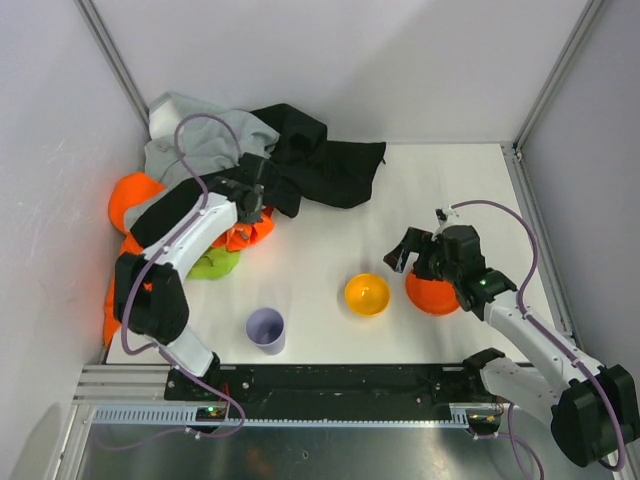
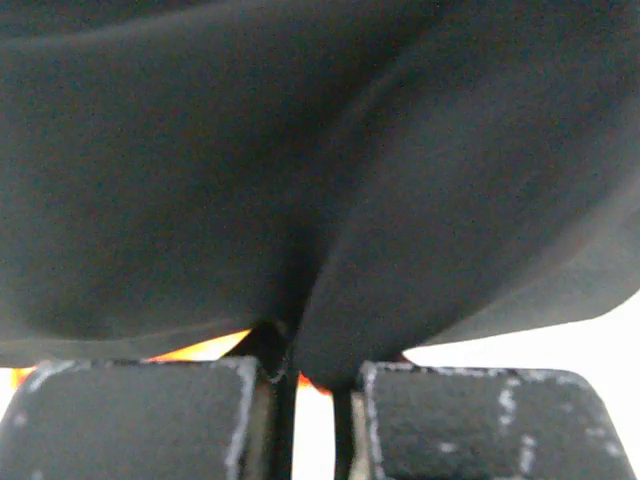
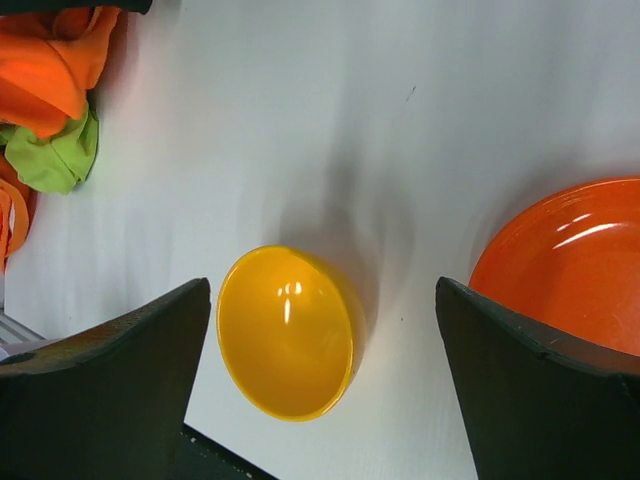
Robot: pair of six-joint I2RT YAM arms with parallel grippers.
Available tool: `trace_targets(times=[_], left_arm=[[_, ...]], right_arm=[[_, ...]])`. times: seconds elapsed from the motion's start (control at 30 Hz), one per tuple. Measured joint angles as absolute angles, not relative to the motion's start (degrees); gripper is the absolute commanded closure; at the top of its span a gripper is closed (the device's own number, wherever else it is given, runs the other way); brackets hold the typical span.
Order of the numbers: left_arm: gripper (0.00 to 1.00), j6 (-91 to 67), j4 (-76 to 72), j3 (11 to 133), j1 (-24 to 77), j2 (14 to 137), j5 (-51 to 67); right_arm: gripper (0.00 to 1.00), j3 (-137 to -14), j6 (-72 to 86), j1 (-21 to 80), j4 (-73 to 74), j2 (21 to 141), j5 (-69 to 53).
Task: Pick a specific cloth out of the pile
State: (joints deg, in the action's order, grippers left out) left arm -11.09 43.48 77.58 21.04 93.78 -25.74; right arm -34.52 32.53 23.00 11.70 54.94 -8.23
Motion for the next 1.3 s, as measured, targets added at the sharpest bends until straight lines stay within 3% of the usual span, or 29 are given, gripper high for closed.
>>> trace_targets(times=[0.57,0.9,1.3], left_arm=[[0.94,-11.4,49.0,98.4,11.3,91.1,-28.3],[0.95,-14.7,46.5,95.5,5.6,95.8,-25.7],[0.95,-25.5,43.1,93.9,-6.2,106.6,-14.2]], right_arm=[[0.01,-34.5,32.5,23.1,10.7,55.5,-9.3],[0.01,-34.5,32.5,23.1,10.3,55.5,-9.6],[0.01,-34.5,32.4,23.2,10.3,55.6,-9.5]])
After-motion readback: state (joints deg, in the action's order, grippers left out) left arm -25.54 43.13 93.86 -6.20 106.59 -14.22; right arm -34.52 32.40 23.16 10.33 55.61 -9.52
